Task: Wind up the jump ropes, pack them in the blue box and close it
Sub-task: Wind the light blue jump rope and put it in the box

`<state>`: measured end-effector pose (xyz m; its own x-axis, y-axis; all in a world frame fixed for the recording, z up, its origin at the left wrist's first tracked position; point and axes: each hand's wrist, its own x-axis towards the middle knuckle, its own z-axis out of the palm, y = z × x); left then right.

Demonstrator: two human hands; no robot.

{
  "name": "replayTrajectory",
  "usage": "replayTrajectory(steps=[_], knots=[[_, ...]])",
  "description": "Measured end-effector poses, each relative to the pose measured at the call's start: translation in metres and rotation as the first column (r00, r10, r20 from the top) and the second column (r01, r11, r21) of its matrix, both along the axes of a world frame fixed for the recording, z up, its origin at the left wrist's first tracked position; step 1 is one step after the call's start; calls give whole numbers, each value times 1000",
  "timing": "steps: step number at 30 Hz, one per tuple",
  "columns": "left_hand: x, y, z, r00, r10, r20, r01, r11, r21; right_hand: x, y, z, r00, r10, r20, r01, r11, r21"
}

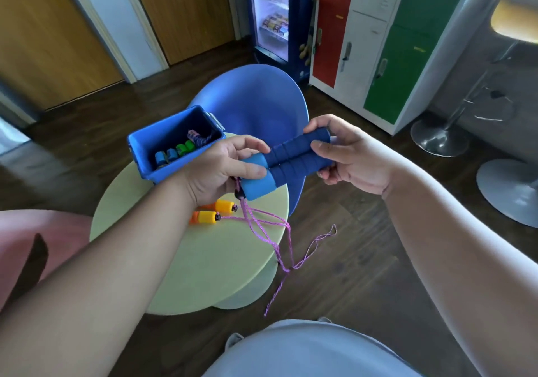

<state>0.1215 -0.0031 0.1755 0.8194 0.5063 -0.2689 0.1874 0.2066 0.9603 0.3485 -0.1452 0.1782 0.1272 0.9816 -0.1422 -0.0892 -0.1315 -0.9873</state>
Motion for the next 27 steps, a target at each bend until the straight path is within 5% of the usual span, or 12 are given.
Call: replayTrajectory(steps=[5,10,14,21,27], knots=[[-13,-6,-3,934,334,125,-319,939,-126,3,20,6,963,-213,-166,227,972,69],[-50,-21,-14,802,595,55,-597,801,44,-17,51,15,942,-282,-182,300,951,79],[-80,-26,-15,643,762,72,-761,626,171,-69,79,15,956,-155,-247,176,982,63],[-141,-41,-25,344,939,21,-926,335,177,-187,108,7,934,101,-342,-112,994,-11],[-183,-63,-22,143,989,47,-982,148,-120,-266,109,-7,938,237,-252,-260,964,-63]])
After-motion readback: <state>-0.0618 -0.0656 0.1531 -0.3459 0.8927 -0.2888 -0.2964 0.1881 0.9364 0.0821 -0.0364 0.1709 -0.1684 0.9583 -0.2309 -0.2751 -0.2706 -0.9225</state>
